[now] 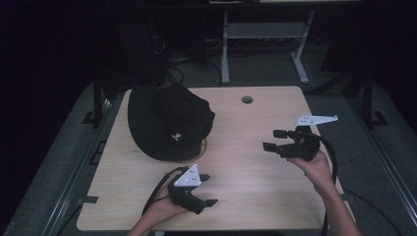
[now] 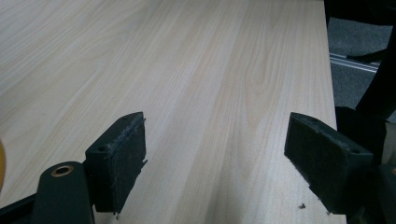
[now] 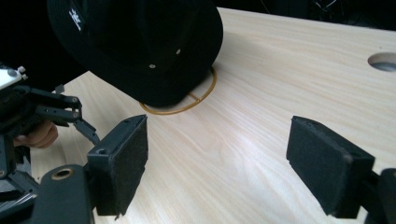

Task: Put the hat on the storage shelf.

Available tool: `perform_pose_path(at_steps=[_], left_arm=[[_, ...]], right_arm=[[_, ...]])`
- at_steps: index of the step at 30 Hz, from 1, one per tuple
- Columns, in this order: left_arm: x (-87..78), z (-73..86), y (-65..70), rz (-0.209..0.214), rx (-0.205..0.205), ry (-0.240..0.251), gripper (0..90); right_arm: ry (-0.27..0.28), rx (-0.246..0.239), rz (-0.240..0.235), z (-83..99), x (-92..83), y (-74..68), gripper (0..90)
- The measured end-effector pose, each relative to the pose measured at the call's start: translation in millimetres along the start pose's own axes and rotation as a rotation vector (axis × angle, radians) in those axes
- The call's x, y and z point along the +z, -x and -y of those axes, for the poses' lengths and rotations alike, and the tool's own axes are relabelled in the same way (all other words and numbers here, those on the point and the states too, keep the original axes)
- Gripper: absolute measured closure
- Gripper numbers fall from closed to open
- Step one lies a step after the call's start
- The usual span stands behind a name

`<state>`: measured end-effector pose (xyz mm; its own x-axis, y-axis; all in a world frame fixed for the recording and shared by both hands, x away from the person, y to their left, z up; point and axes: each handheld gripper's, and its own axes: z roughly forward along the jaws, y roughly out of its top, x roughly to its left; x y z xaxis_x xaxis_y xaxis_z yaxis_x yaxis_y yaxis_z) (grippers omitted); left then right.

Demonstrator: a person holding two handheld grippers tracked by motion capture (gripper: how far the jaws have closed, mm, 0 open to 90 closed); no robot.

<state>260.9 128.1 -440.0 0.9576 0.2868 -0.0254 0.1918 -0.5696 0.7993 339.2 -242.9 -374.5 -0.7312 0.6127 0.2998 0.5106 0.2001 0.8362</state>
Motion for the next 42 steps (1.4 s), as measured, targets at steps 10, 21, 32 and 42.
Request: perform_pose_path(at_steps=[10,21,32,42], left_arm=[[1.0,0.2,-0.3,0.001,-0.006,-0.004,20.2],[0.7,0.5,-0.6,0.001,-0.009,-0.006,20.2],[0.9,0.9,-0.8,0.002,-0.015,-0.006,20.2],[0.5,1.8,-1.5,-0.002,-0.023,-0.009,19.9]], right_arm=[[0.003,0.022,0.01,23.8,-12.4,0.7,19.9],[-0.004,0.046,0.004,47.8,-17.7,-0.2,19.9],[0.011,0.086,-0.003,72.3,-24.9,-0.4,19.8],[0.007,0.122,0.006,100.4,-34.5,-0.8,19.9]])
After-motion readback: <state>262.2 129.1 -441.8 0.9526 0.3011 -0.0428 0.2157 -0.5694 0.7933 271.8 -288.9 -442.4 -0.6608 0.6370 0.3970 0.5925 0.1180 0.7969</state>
